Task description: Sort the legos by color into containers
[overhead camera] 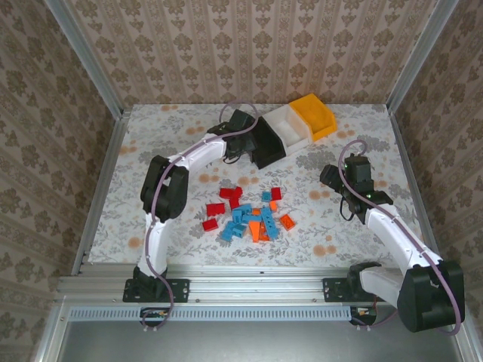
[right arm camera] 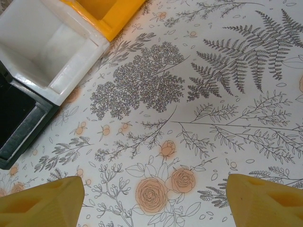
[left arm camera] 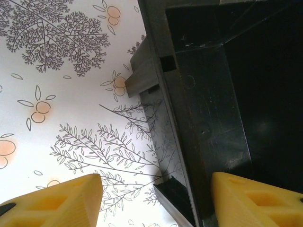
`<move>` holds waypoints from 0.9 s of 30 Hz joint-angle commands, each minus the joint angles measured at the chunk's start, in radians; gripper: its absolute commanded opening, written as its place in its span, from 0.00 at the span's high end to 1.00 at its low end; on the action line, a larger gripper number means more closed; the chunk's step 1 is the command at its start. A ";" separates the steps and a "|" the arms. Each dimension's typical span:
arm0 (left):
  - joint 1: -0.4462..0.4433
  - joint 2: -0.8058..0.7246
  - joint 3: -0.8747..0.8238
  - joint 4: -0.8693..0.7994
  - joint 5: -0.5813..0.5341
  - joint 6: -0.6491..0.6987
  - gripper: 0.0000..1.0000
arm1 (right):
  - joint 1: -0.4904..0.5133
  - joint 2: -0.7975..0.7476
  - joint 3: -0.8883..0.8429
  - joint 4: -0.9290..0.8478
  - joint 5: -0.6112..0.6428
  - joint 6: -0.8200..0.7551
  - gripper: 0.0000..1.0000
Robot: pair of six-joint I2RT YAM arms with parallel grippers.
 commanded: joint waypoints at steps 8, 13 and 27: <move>-0.033 -0.032 0.012 0.030 0.021 0.078 0.24 | 0.008 0.013 -0.020 0.025 -0.006 0.014 0.20; -0.033 0.042 0.073 -0.054 -0.016 0.050 0.29 | 0.008 0.009 -0.022 0.022 -0.006 0.012 0.20; -0.019 0.060 0.106 -0.138 -0.198 0.221 0.56 | 0.009 -0.008 -0.027 0.015 -0.013 0.011 0.21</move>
